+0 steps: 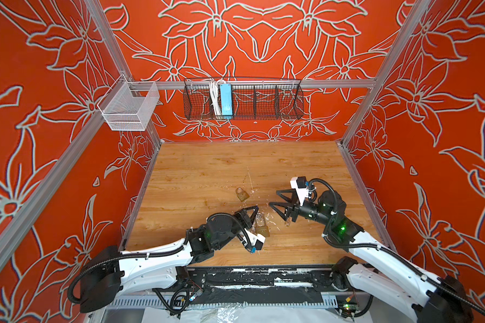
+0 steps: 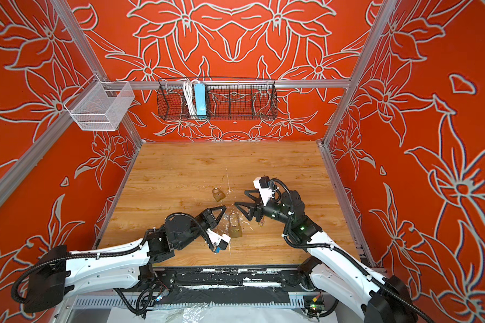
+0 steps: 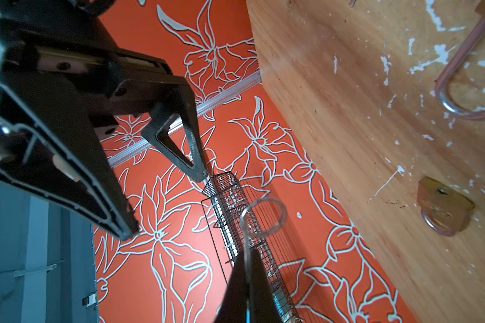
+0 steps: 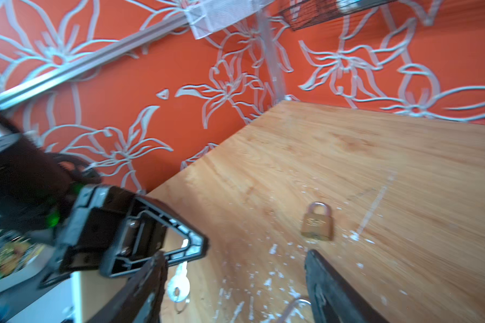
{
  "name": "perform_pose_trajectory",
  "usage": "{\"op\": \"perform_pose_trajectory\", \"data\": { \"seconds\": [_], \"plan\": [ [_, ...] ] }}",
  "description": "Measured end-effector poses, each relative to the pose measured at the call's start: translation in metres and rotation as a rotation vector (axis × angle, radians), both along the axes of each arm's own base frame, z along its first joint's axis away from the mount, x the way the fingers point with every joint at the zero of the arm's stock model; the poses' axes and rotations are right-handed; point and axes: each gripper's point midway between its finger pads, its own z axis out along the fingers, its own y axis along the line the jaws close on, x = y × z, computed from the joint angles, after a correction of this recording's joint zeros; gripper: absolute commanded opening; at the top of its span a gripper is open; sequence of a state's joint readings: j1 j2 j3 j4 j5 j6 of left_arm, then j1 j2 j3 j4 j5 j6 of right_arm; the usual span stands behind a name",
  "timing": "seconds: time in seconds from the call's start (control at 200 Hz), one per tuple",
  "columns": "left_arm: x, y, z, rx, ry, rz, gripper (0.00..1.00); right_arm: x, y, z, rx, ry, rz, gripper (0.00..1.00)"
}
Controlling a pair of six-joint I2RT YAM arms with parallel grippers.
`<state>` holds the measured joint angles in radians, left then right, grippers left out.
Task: Unlock with the key
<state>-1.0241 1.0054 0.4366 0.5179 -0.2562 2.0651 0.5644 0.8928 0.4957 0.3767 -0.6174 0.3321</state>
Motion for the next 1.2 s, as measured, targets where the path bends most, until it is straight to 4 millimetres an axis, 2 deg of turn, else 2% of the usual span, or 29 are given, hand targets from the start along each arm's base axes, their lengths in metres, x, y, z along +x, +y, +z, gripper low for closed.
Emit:
{"op": "perform_pose_trajectory", "data": {
  "seconds": [0.24, 0.41, 0.681, 0.856, 1.036, 1.201],
  "plan": [
    [-0.007, -0.001, 0.016, -0.041, -0.034, -0.038, 0.0, -0.012, 0.022, -0.017, -0.001, 0.111, 0.182, 0.76],
    [-0.007, -0.002, 0.022, -0.067, -0.055, -0.037, 0.0, -0.019, 0.028, -0.015, 0.005, 0.134, 0.246, 0.74],
    [0.002, -0.007, 0.011, -0.057, -0.052, -0.025, 0.0, -0.029, 0.032, -0.015, 0.005, 0.157, 0.302, 0.65],
    [0.003, -0.008, 0.019, -0.084, -0.07, -0.023, 0.0, -0.029, 0.039, -0.019, -0.01, 0.182, 0.328, 0.64],
    [0.004, -0.007, 0.023, -0.097, -0.079, -0.021, 0.0, -0.031, 0.045, -0.028, -0.03, 0.215, 0.36, 0.51],
    [0.004, -0.005, 0.028, -0.11, -0.087, -0.016, 0.0, -0.035, 0.047, -0.029, -0.039, 0.228, 0.384, 0.47]
  ]
}}
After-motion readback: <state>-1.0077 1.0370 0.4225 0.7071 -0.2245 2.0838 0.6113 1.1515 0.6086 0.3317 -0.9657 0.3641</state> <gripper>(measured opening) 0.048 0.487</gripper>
